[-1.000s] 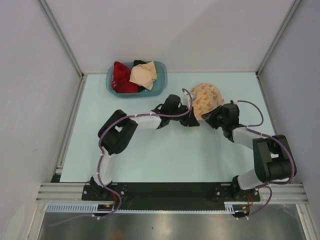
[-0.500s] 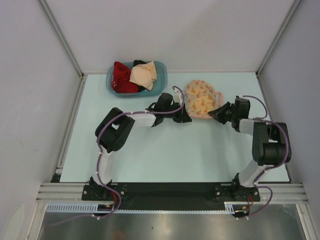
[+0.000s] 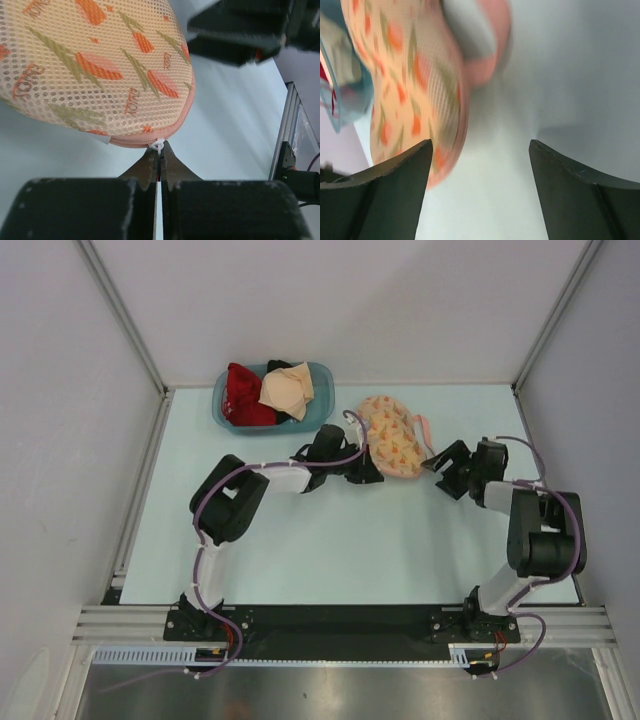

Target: Place the bra in the laundry bag and zip it closed

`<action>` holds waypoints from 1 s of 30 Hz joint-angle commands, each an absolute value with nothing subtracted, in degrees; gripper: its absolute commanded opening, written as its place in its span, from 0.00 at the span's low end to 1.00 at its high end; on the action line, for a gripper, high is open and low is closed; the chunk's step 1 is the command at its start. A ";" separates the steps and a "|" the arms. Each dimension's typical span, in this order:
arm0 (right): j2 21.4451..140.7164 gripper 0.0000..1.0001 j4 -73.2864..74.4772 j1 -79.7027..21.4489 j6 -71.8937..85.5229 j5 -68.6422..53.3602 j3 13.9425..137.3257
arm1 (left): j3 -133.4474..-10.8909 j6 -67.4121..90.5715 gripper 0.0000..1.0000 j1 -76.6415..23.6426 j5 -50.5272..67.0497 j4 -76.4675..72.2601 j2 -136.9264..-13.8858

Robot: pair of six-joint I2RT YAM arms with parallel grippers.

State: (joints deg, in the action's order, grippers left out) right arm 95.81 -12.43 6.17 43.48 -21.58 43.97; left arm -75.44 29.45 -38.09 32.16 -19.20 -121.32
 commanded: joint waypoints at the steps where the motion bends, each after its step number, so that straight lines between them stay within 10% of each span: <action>1: 87.82 0.84 -18.52 0.45 49.64 -19.52 35.71 | -77.70 29.27 0.00 -39.20 33.57 -21.45 -120.67; 12: 87.88 0.81 -28.48 -11.07 59.58 -8.09 34.19 | -77.43 27.16 0.00 -40.52 33.13 -20.13 -120.15; 15: 91.13 0.68 -32.42 -11.34 61.60 -8.61 33.75 | -77.43 26.72 0.00 -40.87 33.22 -20.04 -120.06; 19: 93.43 0.25 -34.54 -9.77 62.67 -10.01 33.57 | -77.87 26.19 0.00 -40.78 32.00 -17.77 -120.15; 25: 94.39 0.01 -34.63 -4.32 59.51 -13.18 33.57 | -79.54 25.66 0.00 -38.32 24.18 -8.80 -121.20; 30: 94.92 0.00 -30.43 -0.44 53.62 -15.11 37.08 | -78.22 24.43 0.00 -38.06 20.22 -8.35 -119.36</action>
State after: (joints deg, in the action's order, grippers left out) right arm 94.00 -31.88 -4.34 60.18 -17.63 33.10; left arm -77.34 26.79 -39.83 25.56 -11.14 -121.73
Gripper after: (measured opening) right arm 0.039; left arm 0.008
